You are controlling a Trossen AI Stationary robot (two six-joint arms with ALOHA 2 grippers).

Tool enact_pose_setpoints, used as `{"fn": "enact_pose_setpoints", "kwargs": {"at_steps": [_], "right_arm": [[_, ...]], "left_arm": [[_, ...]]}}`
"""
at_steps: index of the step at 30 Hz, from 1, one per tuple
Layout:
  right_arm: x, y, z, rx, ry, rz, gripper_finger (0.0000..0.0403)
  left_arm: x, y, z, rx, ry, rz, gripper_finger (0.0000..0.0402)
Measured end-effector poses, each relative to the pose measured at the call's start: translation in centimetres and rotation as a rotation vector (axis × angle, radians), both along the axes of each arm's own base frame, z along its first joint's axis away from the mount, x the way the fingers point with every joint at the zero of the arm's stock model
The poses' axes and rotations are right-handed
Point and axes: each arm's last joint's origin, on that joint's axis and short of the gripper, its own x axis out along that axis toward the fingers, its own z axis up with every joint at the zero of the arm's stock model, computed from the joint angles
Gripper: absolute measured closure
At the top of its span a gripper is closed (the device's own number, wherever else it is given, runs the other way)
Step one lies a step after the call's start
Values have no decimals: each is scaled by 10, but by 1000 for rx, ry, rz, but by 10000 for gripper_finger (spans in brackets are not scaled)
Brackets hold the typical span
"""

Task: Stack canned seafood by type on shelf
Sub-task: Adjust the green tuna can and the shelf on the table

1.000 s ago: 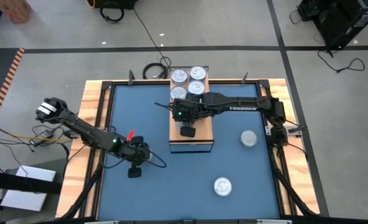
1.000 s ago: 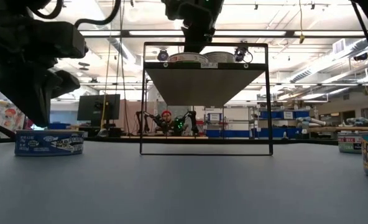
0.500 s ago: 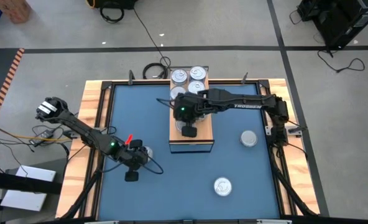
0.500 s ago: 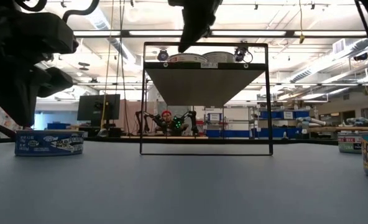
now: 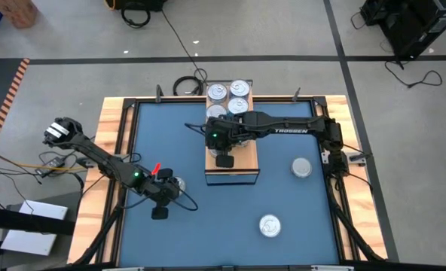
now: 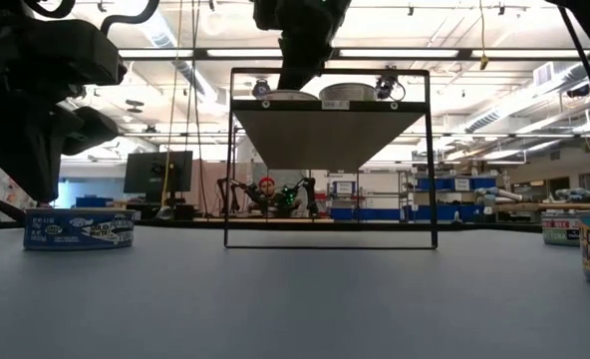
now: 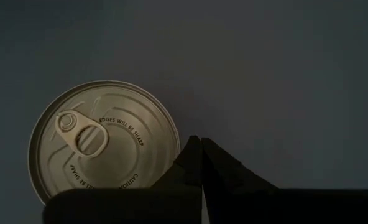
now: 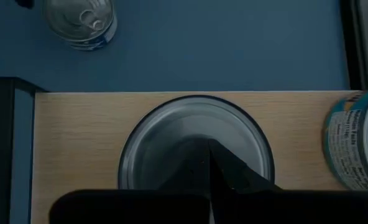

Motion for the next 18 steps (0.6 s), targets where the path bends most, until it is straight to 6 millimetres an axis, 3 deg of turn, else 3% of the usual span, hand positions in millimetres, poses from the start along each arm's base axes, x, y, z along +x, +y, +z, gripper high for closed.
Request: {"fn": "enact_pose_setpoints", "kwargs": {"at_steps": [11, 15, 18], "right_arm": [[-2, -25, 0, -4, -6, -50, 402], [-3, -27, 3, -36, -8, -45, 402], [-5, -18, 18, -67, -46, -38, 399]], "left_arm": [[0, 0, 0, 8, -3, 3, 401], [0, 0, 0, 13, -5, 6, 401], [0, 0, 0, 13, -5, 6, 401]]}}
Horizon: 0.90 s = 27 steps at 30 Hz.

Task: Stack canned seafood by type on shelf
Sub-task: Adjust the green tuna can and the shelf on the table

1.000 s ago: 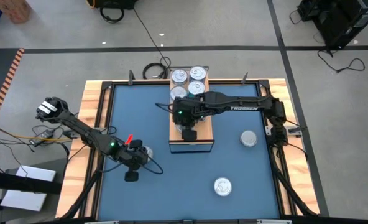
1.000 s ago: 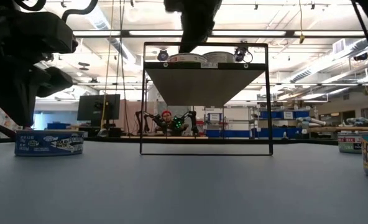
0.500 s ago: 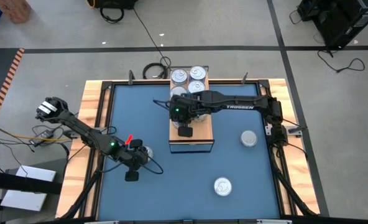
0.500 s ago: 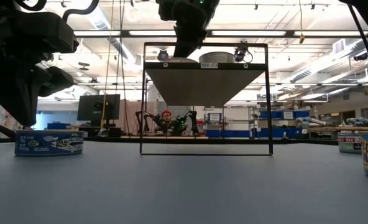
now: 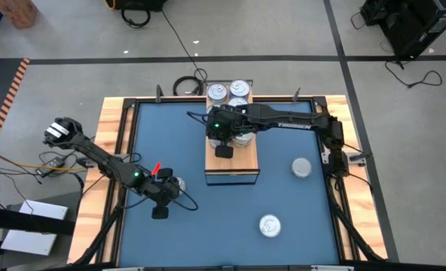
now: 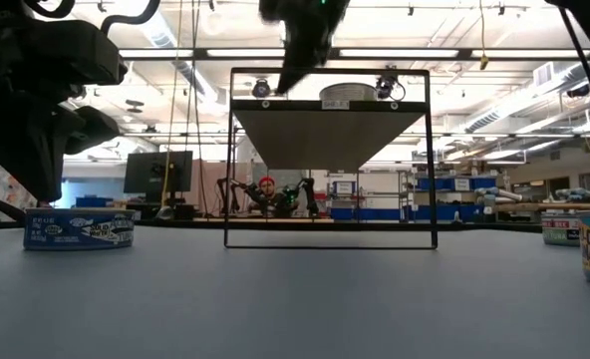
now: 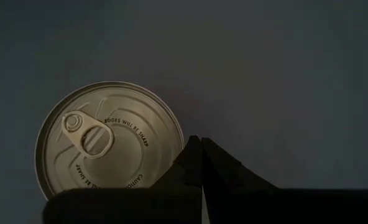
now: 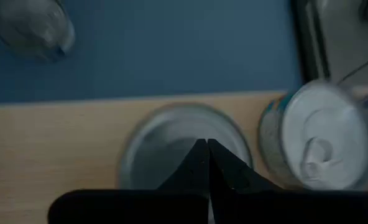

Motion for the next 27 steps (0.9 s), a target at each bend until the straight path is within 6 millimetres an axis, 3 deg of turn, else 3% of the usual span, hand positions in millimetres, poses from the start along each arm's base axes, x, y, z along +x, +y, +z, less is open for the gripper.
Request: {"fn": "enact_pose_setpoints", "kwargs": {"at_steps": [3, 7, 11, 15, 21, 27], "right_arm": [[-2, 18, 17, 17, -37, 21, 399], [-1, 55, 18, 72, -33, 94, 399], [-5, 98, 13, 105, -8, 162, 400], [-6, 128, -9, 42, 28, 170, 400], [-10, 136, -42, -26, 100, 135, 401], [-10, 126, -54, -53, 123, 96, 401]], "left_arm": [[0, 0, 0, 0, 1, 0, 401], [0, 0, 0, 0, 1, 0, 401], [0, 0, 0, 1, 1, -1, 401], [0, 0, 0, 1, 1, -2, 401], [0, 0, 0, 1, 1, -2, 401], [0, 0, 0, 1, 1, -3, 401]]}}
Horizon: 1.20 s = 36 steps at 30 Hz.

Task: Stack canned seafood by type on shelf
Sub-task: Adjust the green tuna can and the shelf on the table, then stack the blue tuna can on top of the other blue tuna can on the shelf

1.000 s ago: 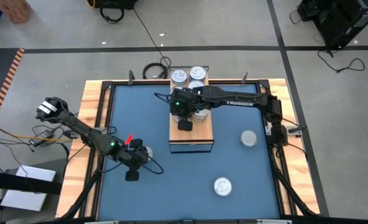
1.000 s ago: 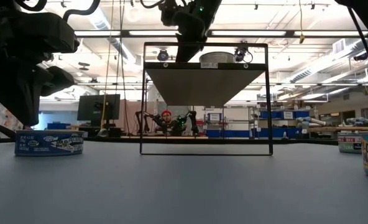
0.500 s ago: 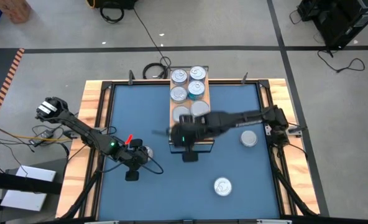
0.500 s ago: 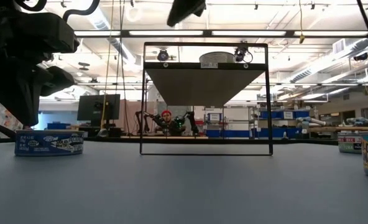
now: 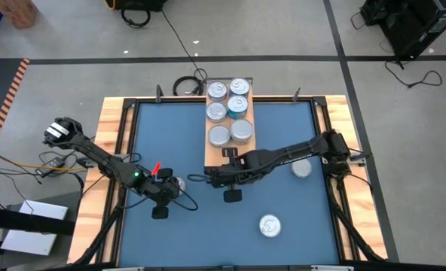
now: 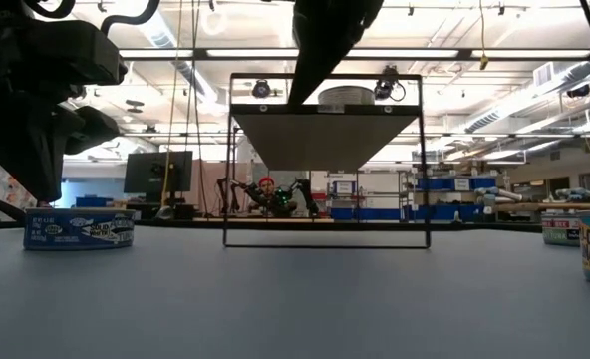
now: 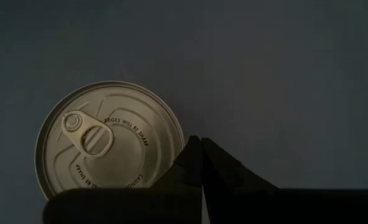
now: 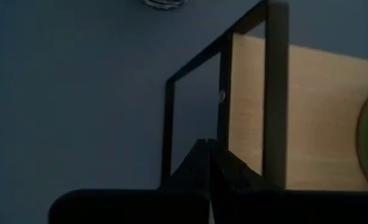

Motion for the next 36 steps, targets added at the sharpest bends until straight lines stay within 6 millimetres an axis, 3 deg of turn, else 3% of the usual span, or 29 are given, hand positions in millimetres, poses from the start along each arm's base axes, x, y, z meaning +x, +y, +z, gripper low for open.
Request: {"fn": "enact_pose_setpoints", "kwargs": {"at_steps": [9, 14, 22, 29, 36], "right_arm": [[3, -5, 0, 2, -23, -6, 402], [3, 2, 4, 8, -31, 20, 398], [-4, 39, 13, 16, -56, 101, 398], [-20, 80, 13, -18, -82, 106, 398], [-37, 114, 6, -81, -134, 70, 400]], "left_arm": [[0, 0, 0, 0, 0, 1, 401], [0, 0, 0, -1, -3, -3, 401], [-1, -11, 6, 47, -44, -125, 392], [-4, -21, 16, 198, -141, -83, 332], [-6, -32, 3, 259, -100, -117, 283]]}}
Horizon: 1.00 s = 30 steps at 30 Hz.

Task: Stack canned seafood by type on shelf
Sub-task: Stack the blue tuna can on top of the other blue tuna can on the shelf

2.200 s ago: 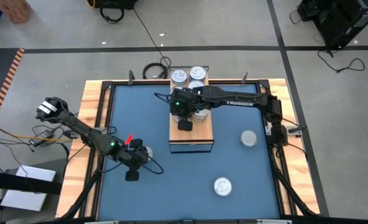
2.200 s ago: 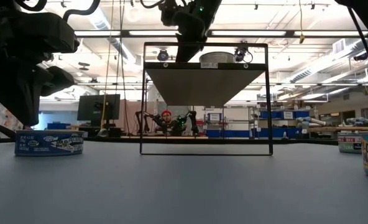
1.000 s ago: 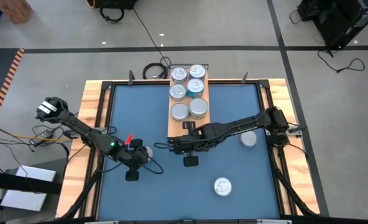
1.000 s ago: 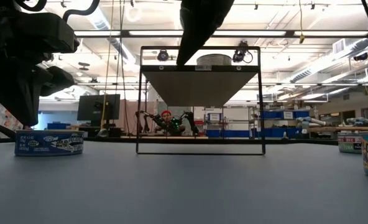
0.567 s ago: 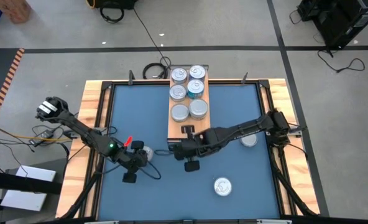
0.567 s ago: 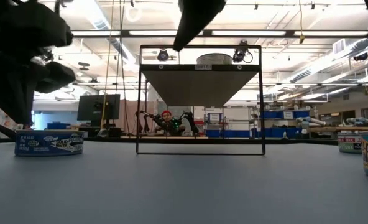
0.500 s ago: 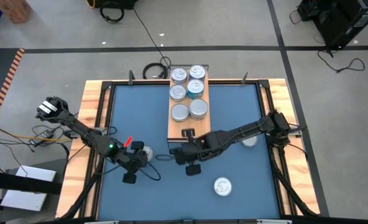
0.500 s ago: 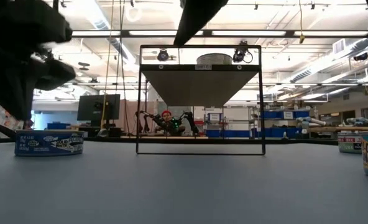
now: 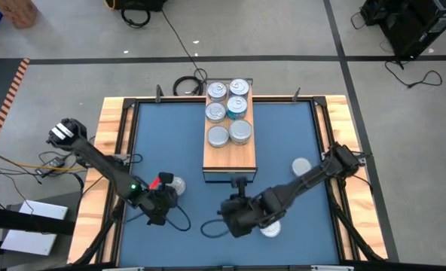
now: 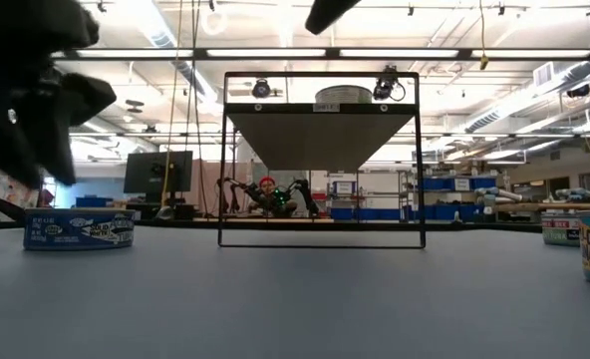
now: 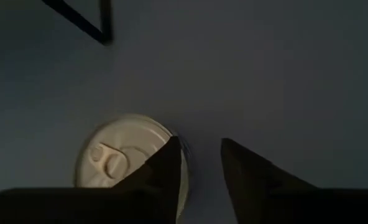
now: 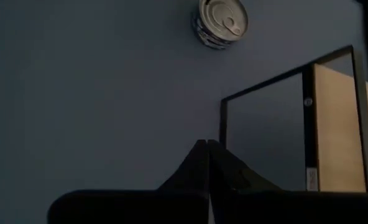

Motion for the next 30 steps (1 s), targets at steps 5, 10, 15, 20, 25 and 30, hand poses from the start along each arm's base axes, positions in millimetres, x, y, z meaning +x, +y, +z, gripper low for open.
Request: {"fn": "enact_pose_setpoints", "kwargs": {"at_steps": [5, 10, 15, 20, 25, 30], "right_arm": [[-8, 10, -10, -50, -21, -41, 400], [-11, 13, -17, -62, -27, -56, 400], [-11, 14, -17, -60, -36, -55, 399], [-11, 14, -17, -63, -40, -57, 399], [-11, 14, -17, -68, -40, -55, 399], [-12, 14, -17, -72, -34, -51, 399]], "left_arm": [[1, -6, -17, 62, 57, -8, 279], [2, -5, -26, 117, 61, 73, 280], [2, -3, -31, 150, 68, 122, 288], [2, -3, -32, 164, 71, 130, 346], [5, -6, -26, 154, 91, 120, 394], [13, -16, -9, 103, 122, 63, 399]]}}
